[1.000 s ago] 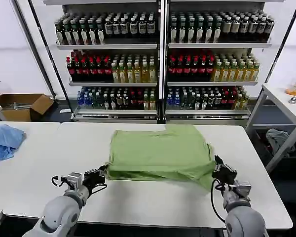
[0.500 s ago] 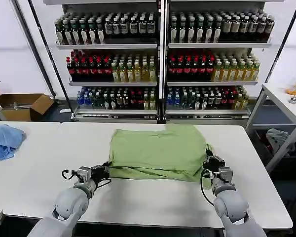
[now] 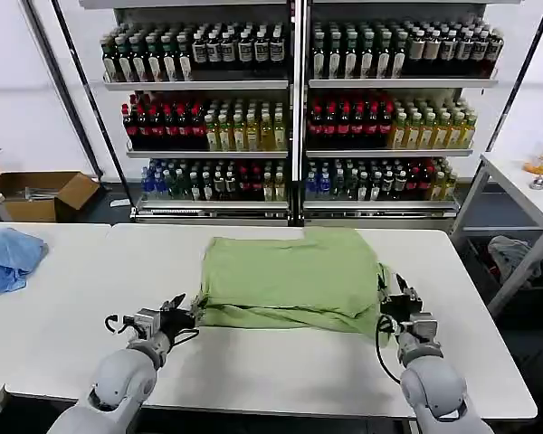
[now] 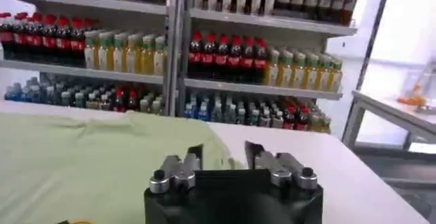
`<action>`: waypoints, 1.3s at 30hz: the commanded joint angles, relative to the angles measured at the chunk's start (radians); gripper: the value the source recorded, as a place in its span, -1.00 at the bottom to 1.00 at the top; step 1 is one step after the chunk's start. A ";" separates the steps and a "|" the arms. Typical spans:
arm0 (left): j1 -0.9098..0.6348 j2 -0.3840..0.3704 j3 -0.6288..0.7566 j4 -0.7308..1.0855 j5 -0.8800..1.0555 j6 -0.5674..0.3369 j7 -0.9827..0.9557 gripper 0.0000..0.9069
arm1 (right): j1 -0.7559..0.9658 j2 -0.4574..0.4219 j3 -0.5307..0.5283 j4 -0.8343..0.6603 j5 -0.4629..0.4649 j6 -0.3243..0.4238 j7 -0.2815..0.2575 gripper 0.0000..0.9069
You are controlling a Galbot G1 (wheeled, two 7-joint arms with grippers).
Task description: Fold and organize the clothes.
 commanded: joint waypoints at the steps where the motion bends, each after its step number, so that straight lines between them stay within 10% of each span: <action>1: 0.071 0.003 -0.022 -0.065 -0.001 -0.009 -0.001 1.00 | -0.154 0.004 0.063 0.121 0.002 0.001 -0.003 1.00; 14: 0.049 -0.032 0.009 -0.015 -0.001 -0.011 -0.003 1.00 | -0.227 0.049 0.035 0.084 0.077 -0.029 0.007 1.00; 15: 0.049 -0.035 0.012 -0.012 0.000 -0.011 -0.004 1.00 | -0.223 0.052 0.027 0.082 0.077 -0.031 0.006 0.84; 19: 0.049 -0.043 0.016 -0.004 0.007 -0.011 -0.008 -0.38 | -0.197 0.057 -0.001 0.068 0.076 -0.030 0.002 -0.91; 20: 0.049 -0.044 0.017 -0.003 0.008 -0.011 -0.009 -0.49 | -0.195 0.057 -0.004 0.066 0.076 -0.030 0.002 -1.00; 25: 0.047 -0.044 0.016 0.007 0.007 -0.014 -0.011 -0.82 | -0.153 0.061 -0.042 0.023 0.078 -0.028 -0.001 -1.00; 39: 0.035 -0.053 0.018 0.029 -0.014 -0.012 -0.003 -0.89 | -0.105 0.037 -0.058 -0.059 0.123 -0.026 -0.004 -1.00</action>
